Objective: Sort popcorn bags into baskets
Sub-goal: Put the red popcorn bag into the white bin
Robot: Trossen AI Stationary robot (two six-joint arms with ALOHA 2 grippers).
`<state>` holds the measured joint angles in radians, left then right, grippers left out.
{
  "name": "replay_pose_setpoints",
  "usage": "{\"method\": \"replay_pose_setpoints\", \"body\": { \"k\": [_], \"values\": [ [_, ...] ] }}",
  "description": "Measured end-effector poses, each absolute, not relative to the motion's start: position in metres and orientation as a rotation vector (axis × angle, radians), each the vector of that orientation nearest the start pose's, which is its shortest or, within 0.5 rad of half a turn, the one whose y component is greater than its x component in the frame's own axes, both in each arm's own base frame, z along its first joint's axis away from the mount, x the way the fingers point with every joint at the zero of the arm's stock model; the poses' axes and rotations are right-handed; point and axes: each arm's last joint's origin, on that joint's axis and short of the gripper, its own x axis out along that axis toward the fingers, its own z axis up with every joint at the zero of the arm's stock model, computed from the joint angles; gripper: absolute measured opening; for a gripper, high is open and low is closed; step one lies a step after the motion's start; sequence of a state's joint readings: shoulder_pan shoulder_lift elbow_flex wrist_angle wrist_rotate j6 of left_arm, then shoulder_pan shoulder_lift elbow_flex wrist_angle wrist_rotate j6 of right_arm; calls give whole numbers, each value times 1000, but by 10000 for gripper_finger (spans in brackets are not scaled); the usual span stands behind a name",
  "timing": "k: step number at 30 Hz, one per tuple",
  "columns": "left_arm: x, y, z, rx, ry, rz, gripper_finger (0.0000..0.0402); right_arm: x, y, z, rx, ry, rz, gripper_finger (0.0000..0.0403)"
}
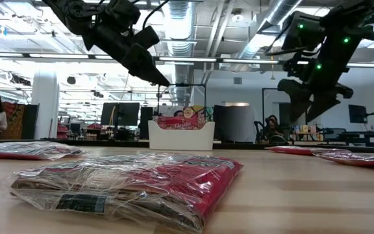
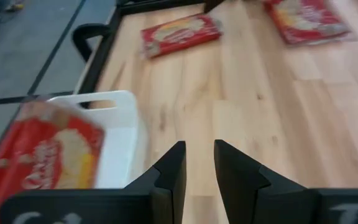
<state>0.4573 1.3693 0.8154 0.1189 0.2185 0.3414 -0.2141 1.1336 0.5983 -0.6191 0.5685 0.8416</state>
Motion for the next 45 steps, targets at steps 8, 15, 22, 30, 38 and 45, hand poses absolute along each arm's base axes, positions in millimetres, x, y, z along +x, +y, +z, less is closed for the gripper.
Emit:
{"method": "replay_pose_setpoints", "body": {
  "k": [8,15,22,30,38,45],
  "values": [
    [269,115,242,195,490,203,73,172,-59,183,522,848,-1151,281],
    [268,115,239,110,510,227,73,166,-65,181,556,893,-1192,281],
    [267,115,233,0,552,255,73,165,-79,170,578,950,-1267,281],
    [262,113,225,-57,638,261,73,179,-85,150,606,1061,-1171,281],
    [261,114,224,-73,658,295,73,197,-66,150,591,994,-1023,281],
    [261,113,224,-74,658,309,73,199,-68,127,546,1112,-1110,274]
  ]
}}
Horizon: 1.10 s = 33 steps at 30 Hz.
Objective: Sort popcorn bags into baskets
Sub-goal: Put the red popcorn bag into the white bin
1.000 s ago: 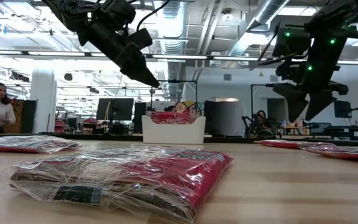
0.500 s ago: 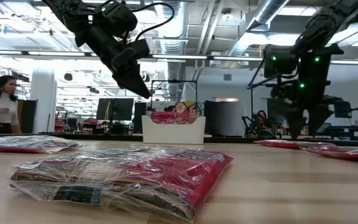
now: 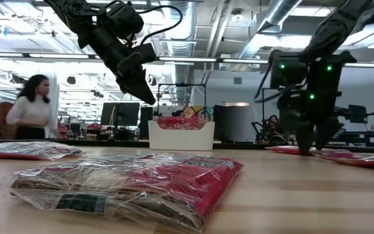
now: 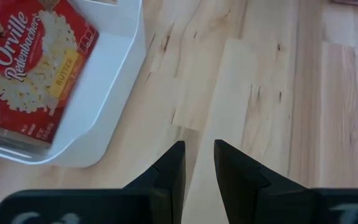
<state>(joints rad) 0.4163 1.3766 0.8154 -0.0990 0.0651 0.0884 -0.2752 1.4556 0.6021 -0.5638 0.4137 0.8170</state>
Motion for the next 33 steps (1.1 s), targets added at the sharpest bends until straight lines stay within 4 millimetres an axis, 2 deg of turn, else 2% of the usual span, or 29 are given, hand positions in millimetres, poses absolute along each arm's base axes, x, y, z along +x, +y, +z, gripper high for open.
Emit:
{"method": "replay_pose_setpoints", "body": {
  "k": [3,5,8,11,12,16,21,28,33],
  "values": [
    [261,113,224,-74,658,308,73,204,-71,117,510,1151,-1103,247],
    [262,113,224,-73,658,305,73,207,-73,112,501,1150,-1116,213],
    [262,111,224,-76,658,302,73,207,-73,111,512,1152,-1112,135],
    [263,109,224,-74,657,294,73,205,-70,116,511,1149,-1079,38],
    [263,108,224,-74,657,291,73,204,-68,120,508,1145,-1060,22],
    [265,104,224,-66,655,275,73,200,-56,138,524,1102,-969,23],
    [269,98,226,-25,635,244,73,196,-32,172,497,937,-825,6],
    [280,87,236,50,510,199,73,188,-3,218,533,630,-603,4],
    [289,75,248,133,377,156,83,188,6,240,536,392,-593,4]
  ]
}}
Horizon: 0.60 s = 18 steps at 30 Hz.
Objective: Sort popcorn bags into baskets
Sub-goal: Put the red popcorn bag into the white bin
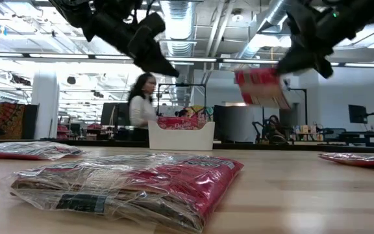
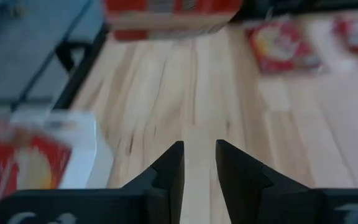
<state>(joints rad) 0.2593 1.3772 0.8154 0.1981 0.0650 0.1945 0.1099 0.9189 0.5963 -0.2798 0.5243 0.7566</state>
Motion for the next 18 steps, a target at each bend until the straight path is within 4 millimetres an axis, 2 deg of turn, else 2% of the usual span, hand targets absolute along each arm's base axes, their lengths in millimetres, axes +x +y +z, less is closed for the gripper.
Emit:
{"method": "replay_pose_setpoints", "body": {
  "k": [5,12,15,18],
  "values": [
    [295,61,257,226,295,153,117,196,15,251,528,281,-507,4],
    [296,58,259,294,299,275,191,197,29,256,483,293,-346,5],
    [297,58,261,316,272,217,220,200,34,255,446,313,-271,4],
    [298,55,263,339,223,65,243,206,38,254,423,320,-192,4]
  ]
}}
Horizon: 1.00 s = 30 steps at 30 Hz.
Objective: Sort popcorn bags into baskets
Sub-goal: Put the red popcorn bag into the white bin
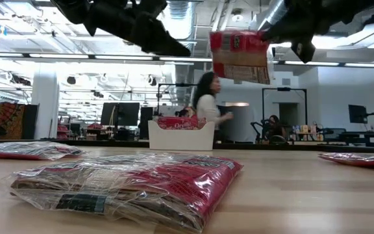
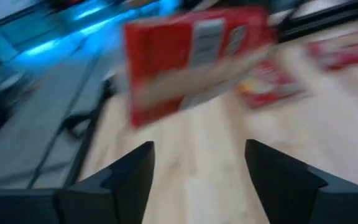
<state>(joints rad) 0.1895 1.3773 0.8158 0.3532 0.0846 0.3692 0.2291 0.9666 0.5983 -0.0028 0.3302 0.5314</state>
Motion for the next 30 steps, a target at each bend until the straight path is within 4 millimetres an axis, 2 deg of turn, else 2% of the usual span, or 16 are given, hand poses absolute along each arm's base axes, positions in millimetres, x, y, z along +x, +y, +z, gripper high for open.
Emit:
{"method": "replay_pose_setpoints", "body": {
  "k": [3,9,11,15,18,21,27,30],
  "values": [
    [299,52,264,368,187,-33,257,210,41,253,409,326,-119,5],
    [298,59,267,394,201,149,263,212,45,254,376,341,4,4],
    [298,59,267,393,191,105,263,212,45,253,372,346,15,6],
    [298,54,267,402,145,-86,262,212,46,253,350,351,46,3],
    [299,51,269,394,115,-132,251,212,46,253,347,353,58,6],
    [299,51,270,382,112,-132,219,212,46,253,336,353,60,7],
    [303,50,261,367,136,-182,109,212,47,254,305,351,96,5],
    [312,52,254,361,123,-182,66,212,47,256,287,336,115,8]
  ]
}}
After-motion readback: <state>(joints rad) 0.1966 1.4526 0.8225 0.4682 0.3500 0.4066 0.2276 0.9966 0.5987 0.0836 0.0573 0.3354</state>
